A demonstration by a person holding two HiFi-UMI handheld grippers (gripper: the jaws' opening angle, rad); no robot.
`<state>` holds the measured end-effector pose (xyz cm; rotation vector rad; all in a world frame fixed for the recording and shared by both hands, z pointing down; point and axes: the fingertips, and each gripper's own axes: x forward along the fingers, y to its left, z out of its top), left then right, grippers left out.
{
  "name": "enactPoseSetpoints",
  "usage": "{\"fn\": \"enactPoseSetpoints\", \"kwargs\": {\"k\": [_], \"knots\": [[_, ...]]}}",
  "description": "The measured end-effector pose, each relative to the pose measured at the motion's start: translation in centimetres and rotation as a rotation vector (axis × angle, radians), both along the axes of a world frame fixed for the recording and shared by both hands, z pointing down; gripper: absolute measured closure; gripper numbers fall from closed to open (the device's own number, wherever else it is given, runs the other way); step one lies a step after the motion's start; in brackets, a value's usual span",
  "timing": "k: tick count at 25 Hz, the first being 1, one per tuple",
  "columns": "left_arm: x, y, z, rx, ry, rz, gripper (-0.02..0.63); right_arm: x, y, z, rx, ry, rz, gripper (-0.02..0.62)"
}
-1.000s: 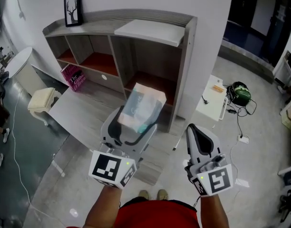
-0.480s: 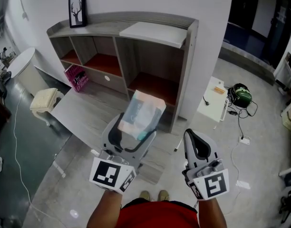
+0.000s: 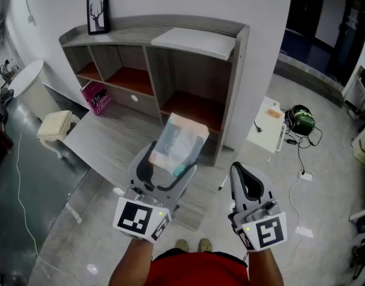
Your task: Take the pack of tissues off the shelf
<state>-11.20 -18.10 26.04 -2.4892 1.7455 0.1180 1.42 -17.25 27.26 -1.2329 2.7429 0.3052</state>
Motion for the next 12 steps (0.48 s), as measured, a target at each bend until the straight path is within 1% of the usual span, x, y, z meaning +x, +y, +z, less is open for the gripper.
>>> {"fn": "enactPoseSetpoints", "kwargs": {"k": [12], "knots": [[-0.09,-0.31,0.05,-0.006,0.002,0.0,0.202,-0.05,-0.13,-0.09,0.003,-0.002,0.002,0.591]]}}
